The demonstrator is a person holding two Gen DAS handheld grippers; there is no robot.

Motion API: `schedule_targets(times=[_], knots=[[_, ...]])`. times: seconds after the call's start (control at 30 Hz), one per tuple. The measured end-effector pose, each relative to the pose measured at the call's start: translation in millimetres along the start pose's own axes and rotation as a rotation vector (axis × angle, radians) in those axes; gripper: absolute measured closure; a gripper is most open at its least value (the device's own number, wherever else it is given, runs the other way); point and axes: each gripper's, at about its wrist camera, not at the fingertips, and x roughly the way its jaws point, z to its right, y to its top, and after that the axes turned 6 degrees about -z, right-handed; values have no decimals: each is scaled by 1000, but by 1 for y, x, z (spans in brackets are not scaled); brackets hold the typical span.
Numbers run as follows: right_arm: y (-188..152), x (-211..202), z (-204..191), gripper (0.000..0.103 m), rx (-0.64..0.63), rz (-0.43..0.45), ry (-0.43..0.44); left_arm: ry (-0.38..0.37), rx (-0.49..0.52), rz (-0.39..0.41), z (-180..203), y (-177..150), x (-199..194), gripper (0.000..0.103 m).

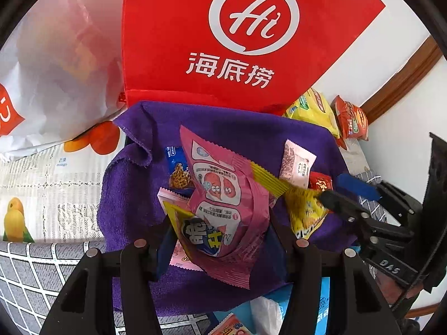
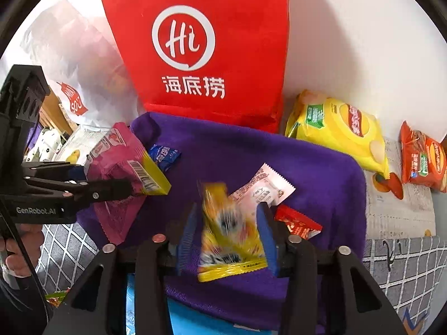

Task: Organize snacks
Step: 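Open left tool over the purple towel while right tool releases the yellow bag onto it, then withdraw both open tools from the towel back toward the snack pile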

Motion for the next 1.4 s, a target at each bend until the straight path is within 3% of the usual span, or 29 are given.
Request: schedule_targets(times=[0.33, 0.43, 0.53, 0.97, 1.17, 1.4], knots=[[4, -26, 10, 37, 38, 70, -25, -7, -4, -9, 1, 1, -2, 46], [6, -23, 10, 37, 39, 43, -45, -8, 7, -2, 3, 1, -7, 35], [6, -26, 9, 36, 39, 48, -68, 46, 28, 36, 9, 0, -16, 28], [4, -56, 7, 25, 79, 84, -156, 167, 61, 93, 24, -5, -52, 28], [-8, -78, 2, 25, 121, 106, -223, 129, 90, 90, 37, -12, -68, 28], [-35, -106, 3, 25, 178, 115, -293, 141, 154, 162, 55, -23, -97, 28]])
